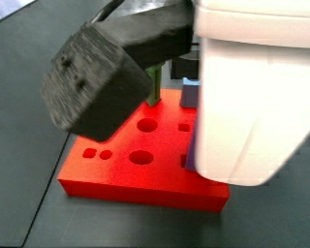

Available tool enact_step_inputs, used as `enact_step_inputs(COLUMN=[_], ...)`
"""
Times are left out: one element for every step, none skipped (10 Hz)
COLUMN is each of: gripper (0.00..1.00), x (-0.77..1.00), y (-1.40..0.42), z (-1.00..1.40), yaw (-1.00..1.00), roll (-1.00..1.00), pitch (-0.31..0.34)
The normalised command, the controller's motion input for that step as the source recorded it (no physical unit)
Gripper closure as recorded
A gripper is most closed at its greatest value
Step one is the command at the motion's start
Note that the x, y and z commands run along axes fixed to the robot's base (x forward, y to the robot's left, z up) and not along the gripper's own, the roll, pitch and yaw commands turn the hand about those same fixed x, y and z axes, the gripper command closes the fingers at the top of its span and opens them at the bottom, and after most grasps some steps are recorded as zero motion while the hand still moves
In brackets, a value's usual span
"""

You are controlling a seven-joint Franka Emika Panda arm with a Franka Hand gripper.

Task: Pick up the rectangle object. Move up. Move to above the board. Insert the rectangle object.
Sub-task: Insert the rectangle object.

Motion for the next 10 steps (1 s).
enact_step_inputs(gripper=[1.0, 1.0, 1.0, 1.0, 1.0, 1.0, 1.0, 1.0, 1.0, 1.0], x=[0.0, 0.0, 0.0, 0.0, 0.0, -0.15, -0.24, -0.27, -0.24, -0.14], y=[0.0, 0.15, 0.23, 0.25, 0.25, 0.0, -0.11, -0.25, -0.24, -0.05], z=[-0.15, -0.12, -0.19, -0.23, -0.25, -0.31, -0.27, -0.18, -0.11, -0.13], yaw=[-0.03, 0.0, 0.13, 0.26, 0.27, 0.25, 0.31, 0.39, 0.34, 0.19], roll=[0.0, 0.0, -0.03, -0.12, -0.13, -0.11, -0.06, 0.0, 0.0, 0.0], pitch=[0.0, 0.0, 0.0, -0.046, -0.044, -0.059, -0.051, -0.057, -0.057, -0.006])
